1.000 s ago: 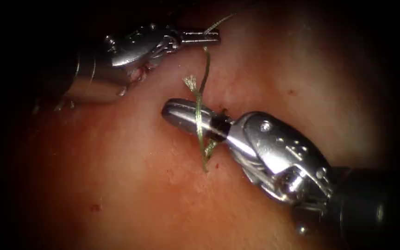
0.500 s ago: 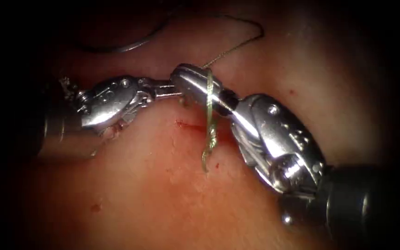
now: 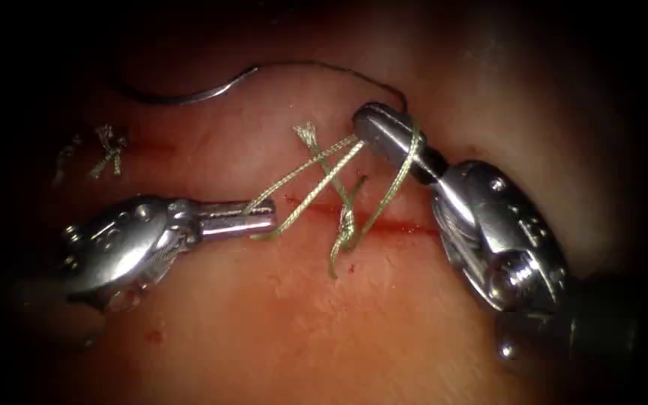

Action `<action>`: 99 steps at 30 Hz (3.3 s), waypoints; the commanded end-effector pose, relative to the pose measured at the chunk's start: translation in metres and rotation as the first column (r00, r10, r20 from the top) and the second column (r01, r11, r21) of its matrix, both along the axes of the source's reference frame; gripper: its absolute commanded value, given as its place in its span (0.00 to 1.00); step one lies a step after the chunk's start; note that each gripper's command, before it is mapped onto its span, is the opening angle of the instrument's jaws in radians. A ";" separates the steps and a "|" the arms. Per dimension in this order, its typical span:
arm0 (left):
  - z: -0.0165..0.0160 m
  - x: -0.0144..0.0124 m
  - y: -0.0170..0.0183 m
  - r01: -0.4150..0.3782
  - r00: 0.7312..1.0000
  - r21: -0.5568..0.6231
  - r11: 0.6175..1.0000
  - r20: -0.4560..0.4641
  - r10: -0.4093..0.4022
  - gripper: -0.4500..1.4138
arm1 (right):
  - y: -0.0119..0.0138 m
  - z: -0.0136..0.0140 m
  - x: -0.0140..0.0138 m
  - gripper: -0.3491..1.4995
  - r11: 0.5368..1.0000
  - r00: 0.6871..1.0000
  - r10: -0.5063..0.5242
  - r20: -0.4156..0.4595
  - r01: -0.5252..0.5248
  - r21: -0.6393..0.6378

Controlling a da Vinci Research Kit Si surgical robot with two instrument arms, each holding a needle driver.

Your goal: Wound Closure

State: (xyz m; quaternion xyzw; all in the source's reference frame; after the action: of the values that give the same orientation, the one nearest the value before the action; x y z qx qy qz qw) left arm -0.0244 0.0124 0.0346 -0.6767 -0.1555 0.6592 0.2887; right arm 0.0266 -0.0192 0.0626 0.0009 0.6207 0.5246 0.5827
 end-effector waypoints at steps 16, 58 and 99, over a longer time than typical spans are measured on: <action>-0.0017 -0.0005 -0.0023 -0.003 1.000 0.005 1.000 0.022 0.003 0.00 | 0.0004 0.0011 0.0008 0.88 0.990 0.990 0.121 0.079 -0.126 0.058; -0.0033 -0.0005 -0.0009 0.037 0.996 0.066 0.997 0.082 -0.042 0.00 | -0.0037 0.0024 0.0015 0.86 0.990 0.991 -0.006 0.133 -0.013 0.142; -0.0071 -0.0021 -0.0044 0.002 0.994 0.038 0.999 0.107 -0.006 0.00 | 0.0029 0.0037 0.0074 0.68 0.402 0.660 -0.749 -0.052 0.516 0.756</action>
State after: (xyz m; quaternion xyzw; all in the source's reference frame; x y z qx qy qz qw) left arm -0.0260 0.0082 0.0269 -0.7060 -0.1814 0.6185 0.2936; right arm 0.0332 -0.0163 0.0659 0.3883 0.2153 0.4495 0.7751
